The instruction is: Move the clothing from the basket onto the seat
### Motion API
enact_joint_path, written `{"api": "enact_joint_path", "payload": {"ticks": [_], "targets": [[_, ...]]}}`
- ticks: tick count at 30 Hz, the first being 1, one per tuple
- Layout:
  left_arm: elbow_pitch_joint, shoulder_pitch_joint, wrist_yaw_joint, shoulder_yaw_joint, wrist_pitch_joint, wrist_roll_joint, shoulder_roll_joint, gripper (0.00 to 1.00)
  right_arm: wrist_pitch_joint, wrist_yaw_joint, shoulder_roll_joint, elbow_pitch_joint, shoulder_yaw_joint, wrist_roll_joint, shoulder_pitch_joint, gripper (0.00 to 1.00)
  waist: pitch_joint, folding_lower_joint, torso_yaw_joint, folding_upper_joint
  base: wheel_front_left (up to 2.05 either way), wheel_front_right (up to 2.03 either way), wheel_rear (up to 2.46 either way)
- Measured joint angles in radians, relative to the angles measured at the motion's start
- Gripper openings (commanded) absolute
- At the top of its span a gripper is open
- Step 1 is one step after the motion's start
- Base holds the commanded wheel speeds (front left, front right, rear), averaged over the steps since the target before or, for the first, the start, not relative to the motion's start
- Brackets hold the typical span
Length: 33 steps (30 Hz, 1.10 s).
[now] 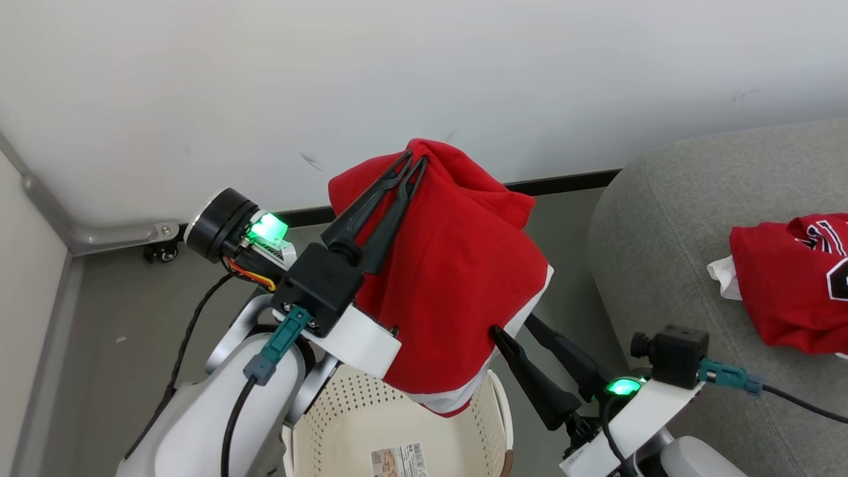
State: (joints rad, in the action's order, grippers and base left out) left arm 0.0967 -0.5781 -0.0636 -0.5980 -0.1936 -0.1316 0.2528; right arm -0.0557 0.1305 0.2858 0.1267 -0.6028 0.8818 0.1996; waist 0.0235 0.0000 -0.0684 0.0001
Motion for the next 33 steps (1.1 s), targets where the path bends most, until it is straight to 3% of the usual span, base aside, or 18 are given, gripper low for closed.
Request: {"api": "enact_joint_path", "payload": {"ticks": [11, 21, 23, 24, 26, 33], "targets": [[-0.054, 0.0, 0.012, -0.029, 0.028, 0.0, -0.009, 0.0, 0.013, 0.0, 0.049, -0.038, -0.051, 0.186, 0.002, 1.0, -0.018, 0.0, 0.018, 0.0, 0.0, 0.0, 0.0], [-0.068, 0.011, 0.012, -0.041, 0.062, -0.003, -0.011, 0.0, -0.001, 0.0, 0.096, -0.108, -0.131, 0.223, 0.084, 0.99, -0.024, 0.0, 0.035, 0.0, 0.0, 0.0, 0.0], [-0.067, 0.026, 0.012, -0.041, 0.066, -0.018, -0.012, 0.0, -0.017, 0.0, 0.106, -0.122, -0.146, 0.22, 0.099, 0.48, -0.024, 0.0, 0.035, 0.0, 0.0, 0.0, 0.0], [-0.067, 0.032, 0.012, -0.04, 0.069, -0.018, -0.011, 0.0, -0.026, 0.0, 0.11, -0.128, -0.155, 0.22, 0.106, 0.41, -0.024, 0.0, 0.035, 0.0, 0.0, 0.0, 0.0], [-0.062, 0.045, 0.011, -0.038, 0.076, -0.026, -0.011, 0.0, -0.045, 0.0, 0.12, -0.135, -0.168, 0.209, 0.117, 0.02, -0.023, 0.0, 0.033, 0.0, 0.0, 0.0, 0.0], [-0.028, 0.09, 0.0, -0.017, 0.088, -0.052, -0.008, 0.0, -0.114, 0.0, 0.164, -0.137, -0.183, 0.199, 0.124, 0.0, -0.018, 0.0, 0.02, 0.0, 0.0, 0.0, 0.0]]}}
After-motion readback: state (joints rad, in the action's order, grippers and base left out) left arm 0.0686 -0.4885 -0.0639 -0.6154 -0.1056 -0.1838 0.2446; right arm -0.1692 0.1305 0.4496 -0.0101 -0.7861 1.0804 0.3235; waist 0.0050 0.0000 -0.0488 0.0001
